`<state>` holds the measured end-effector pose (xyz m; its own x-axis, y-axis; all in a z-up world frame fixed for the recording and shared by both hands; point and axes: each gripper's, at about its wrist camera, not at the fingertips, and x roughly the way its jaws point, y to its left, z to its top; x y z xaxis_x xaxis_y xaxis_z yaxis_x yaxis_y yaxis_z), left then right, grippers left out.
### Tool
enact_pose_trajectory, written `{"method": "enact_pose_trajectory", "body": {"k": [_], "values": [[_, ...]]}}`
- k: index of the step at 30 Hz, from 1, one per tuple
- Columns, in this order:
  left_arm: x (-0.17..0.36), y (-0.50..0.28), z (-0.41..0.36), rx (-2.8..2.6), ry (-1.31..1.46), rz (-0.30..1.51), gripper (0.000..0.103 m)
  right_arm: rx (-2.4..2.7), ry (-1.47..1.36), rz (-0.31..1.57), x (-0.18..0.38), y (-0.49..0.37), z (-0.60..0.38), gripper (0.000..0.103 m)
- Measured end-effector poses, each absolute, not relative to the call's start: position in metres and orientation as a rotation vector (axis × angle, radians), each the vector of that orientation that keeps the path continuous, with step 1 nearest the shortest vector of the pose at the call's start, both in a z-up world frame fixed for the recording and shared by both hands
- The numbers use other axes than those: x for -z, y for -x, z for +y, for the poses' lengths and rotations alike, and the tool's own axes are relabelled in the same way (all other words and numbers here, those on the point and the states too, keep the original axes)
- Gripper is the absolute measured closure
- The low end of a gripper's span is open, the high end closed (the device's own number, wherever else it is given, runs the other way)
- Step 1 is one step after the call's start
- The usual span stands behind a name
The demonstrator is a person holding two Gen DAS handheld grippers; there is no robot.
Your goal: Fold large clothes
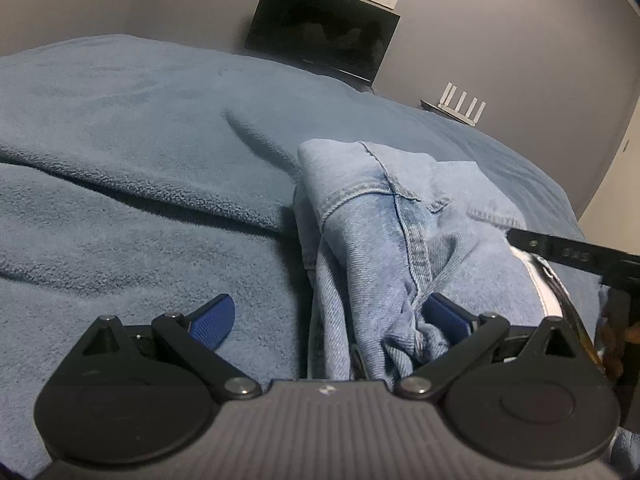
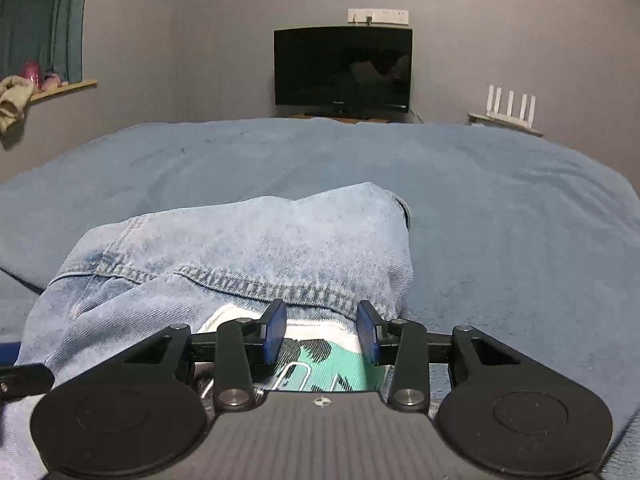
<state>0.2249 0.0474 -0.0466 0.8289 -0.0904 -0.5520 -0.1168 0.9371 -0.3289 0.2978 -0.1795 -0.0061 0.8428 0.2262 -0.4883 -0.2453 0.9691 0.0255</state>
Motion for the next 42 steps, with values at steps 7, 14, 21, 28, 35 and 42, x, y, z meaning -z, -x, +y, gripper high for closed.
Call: {"method": "enact_pose_trajectory", "body": {"k": [7,14,21,28,35,42], "values": [[0.026,-0.195,0.050,0.012,0.333,0.593,0.000,-0.264,-0.114,0.517,0.005,-0.225,-0.196,0.022],[0.007,-0.144,0.040,0.037,0.155,0.590,0.000,-0.240,-0.048,0.541,0.004,-0.134,-0.189,0.029],[-0.002,-0.106,0.037,0.087,0.095,0.620,0.000,-0.196,-0.067,0.592,0.005,-0.067,-0.191,0.023],[0.007,-0.074,0.028,0.147,0.029,0.720,0.000,-0.141,-0.074,0.665,0.015,-0.039,-0.183,0.012],[0.034,-0.066,0.023,0.137,-0.029,0.783,0.000,-0.081,-0.040,0.691,0.023,-0.037,-0.176,0.000],[0.060,-0.072,0.017,0.108,-0.104,0.817,0.000,-0.019,-0.039,0.767,0.051,-0.059,-0.170,0.000]]}}
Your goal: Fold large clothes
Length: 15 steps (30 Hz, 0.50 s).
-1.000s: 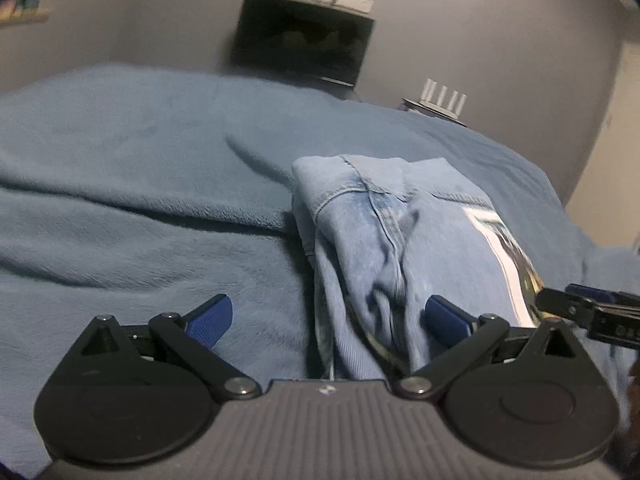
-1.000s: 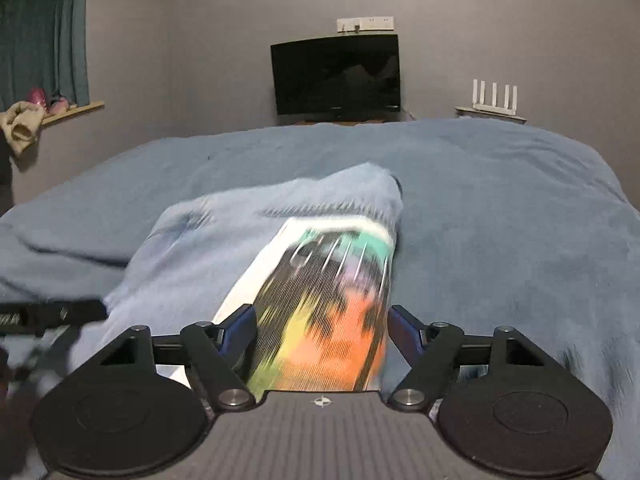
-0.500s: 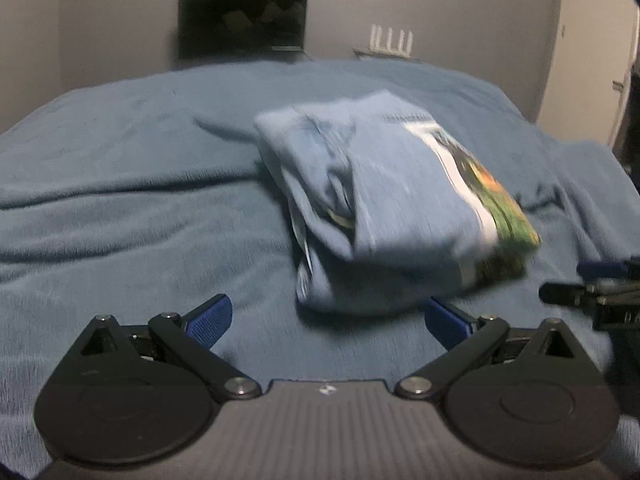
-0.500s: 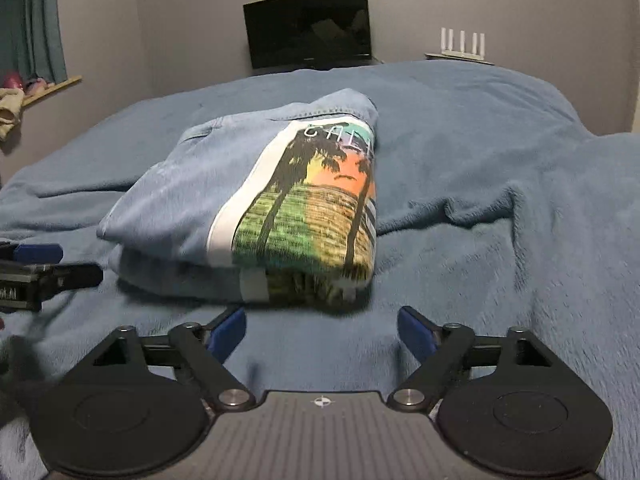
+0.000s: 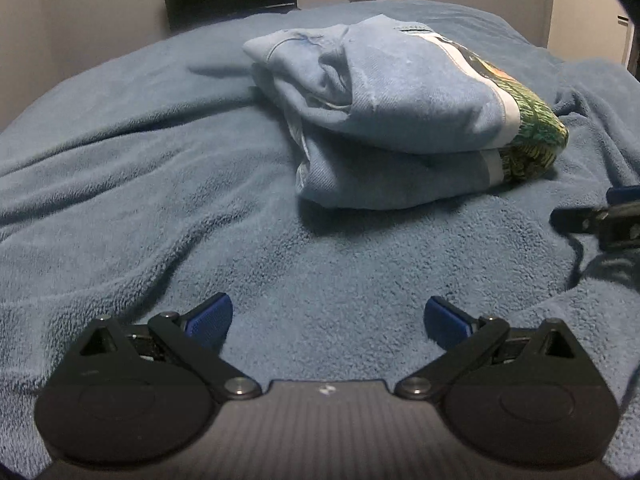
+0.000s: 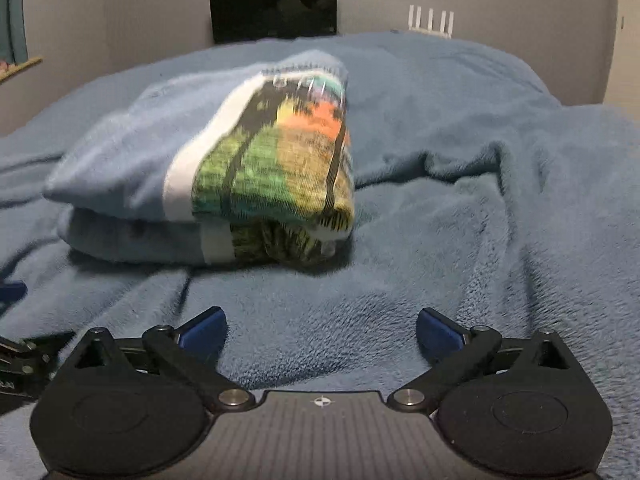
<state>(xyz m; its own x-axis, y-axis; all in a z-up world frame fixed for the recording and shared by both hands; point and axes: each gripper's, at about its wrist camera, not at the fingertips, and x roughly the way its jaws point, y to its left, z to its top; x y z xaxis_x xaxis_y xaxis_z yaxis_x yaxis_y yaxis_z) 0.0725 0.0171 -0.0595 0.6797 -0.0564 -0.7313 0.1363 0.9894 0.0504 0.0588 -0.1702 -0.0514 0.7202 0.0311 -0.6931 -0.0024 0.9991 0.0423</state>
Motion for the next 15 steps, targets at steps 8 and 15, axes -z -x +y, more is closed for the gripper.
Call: {"method": "enact_pose_trajectory", "body": {"k": [8,15], "values": [[0.0633,-0.0726,0.0201,0.116,-0.086,0.835,0.000,-0.004,0.010,0.803,0.0608,-0.0648,-0.1629,0.000],[0.0636,-0.0752,0.0209,0.119,-0.085,0.841,0.000,-0.005,0.012,0.809,0.0606,-0.0662,-0.1619,0.000]]}}
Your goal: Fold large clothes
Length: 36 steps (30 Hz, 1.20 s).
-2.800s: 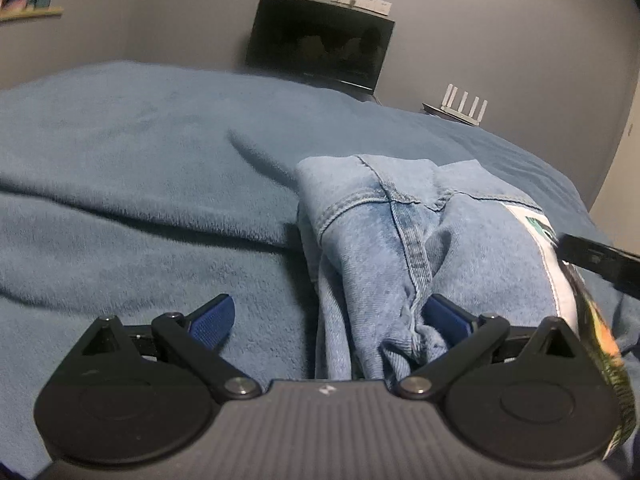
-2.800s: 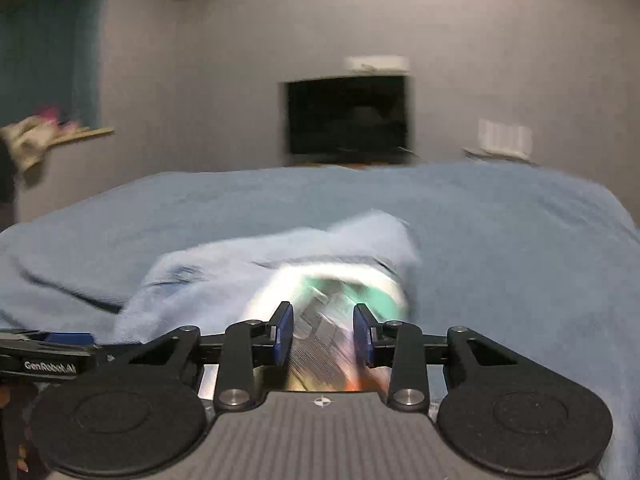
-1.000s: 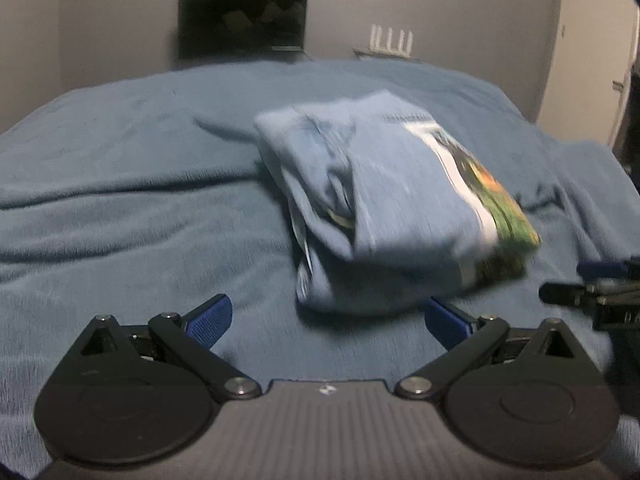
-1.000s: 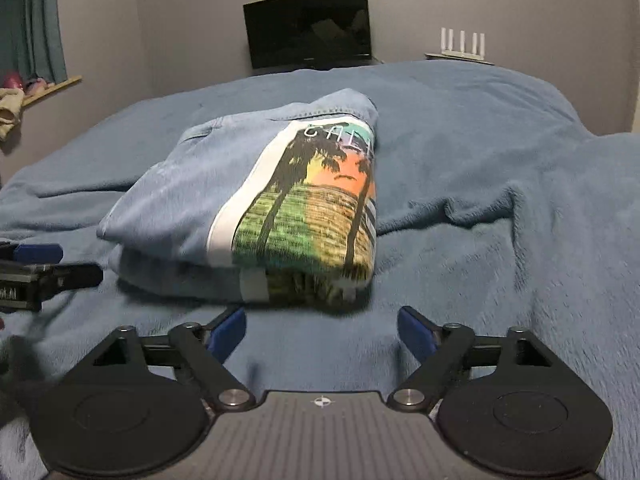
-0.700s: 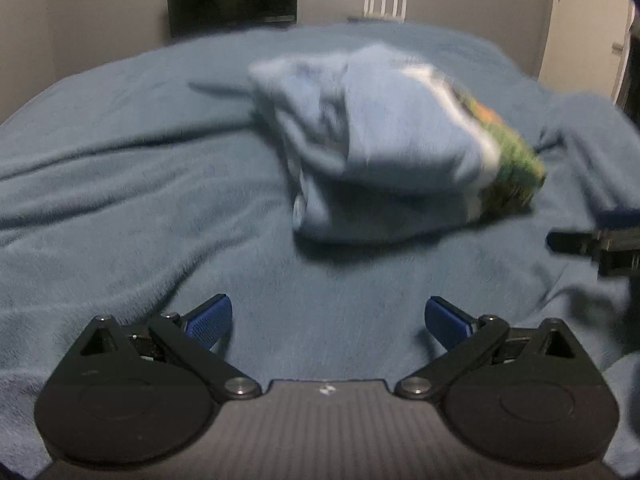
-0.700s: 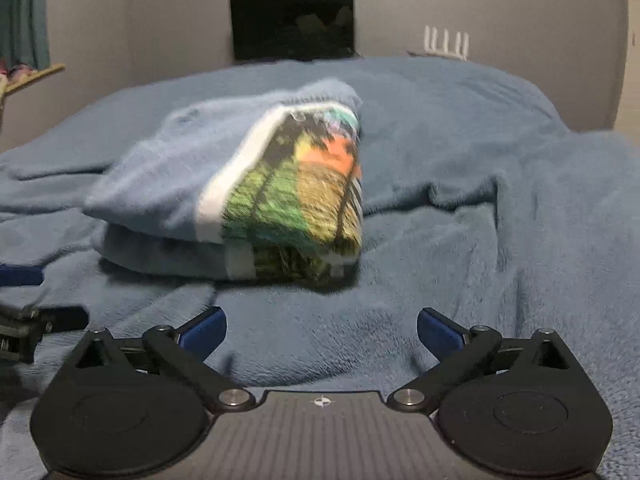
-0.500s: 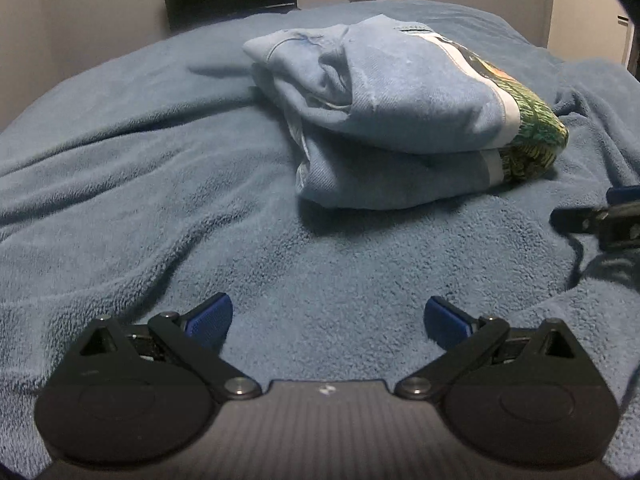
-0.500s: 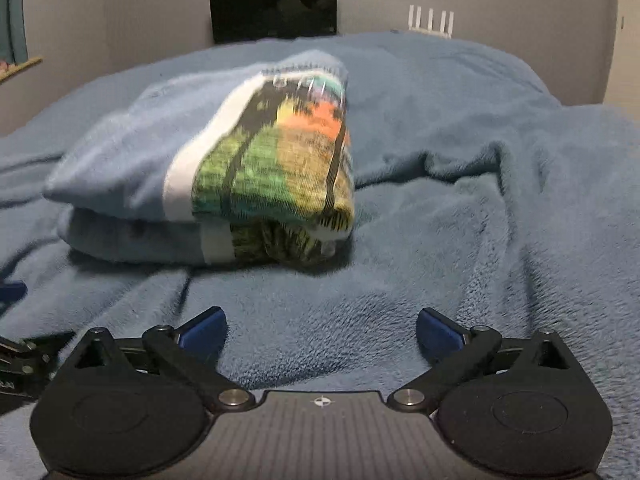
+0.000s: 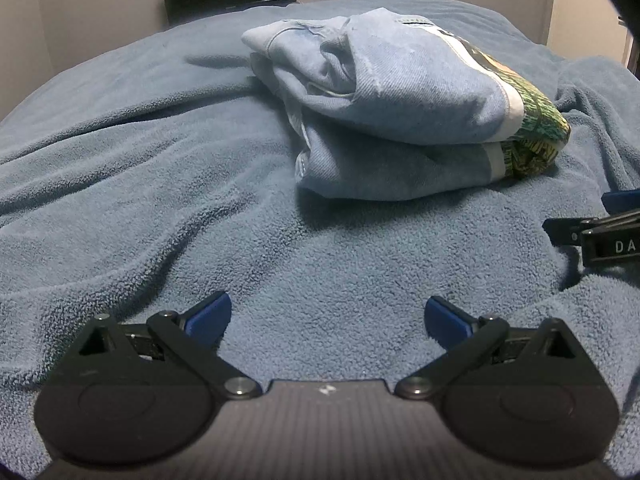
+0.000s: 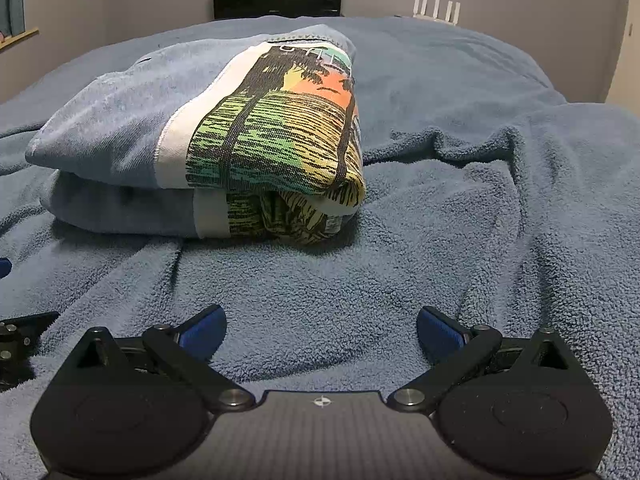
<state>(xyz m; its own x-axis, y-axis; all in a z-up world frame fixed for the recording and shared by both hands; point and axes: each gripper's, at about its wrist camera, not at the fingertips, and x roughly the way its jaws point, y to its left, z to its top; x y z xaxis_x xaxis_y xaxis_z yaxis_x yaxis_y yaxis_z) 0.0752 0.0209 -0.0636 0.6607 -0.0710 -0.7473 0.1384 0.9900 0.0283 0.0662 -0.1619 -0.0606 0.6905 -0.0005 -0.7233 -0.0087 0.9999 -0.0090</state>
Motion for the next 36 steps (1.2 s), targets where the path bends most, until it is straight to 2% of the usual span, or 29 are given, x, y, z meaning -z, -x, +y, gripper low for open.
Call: {"method": "enact_pose_trajectory", "body": {"k": [36], "values": [[0.0647,-0.0762,0.0208,0.118,-0.084,0.841,0.000,-0.001,0.028,0.814,0.0606,-0.0642,-0.1552,0.000]]}}
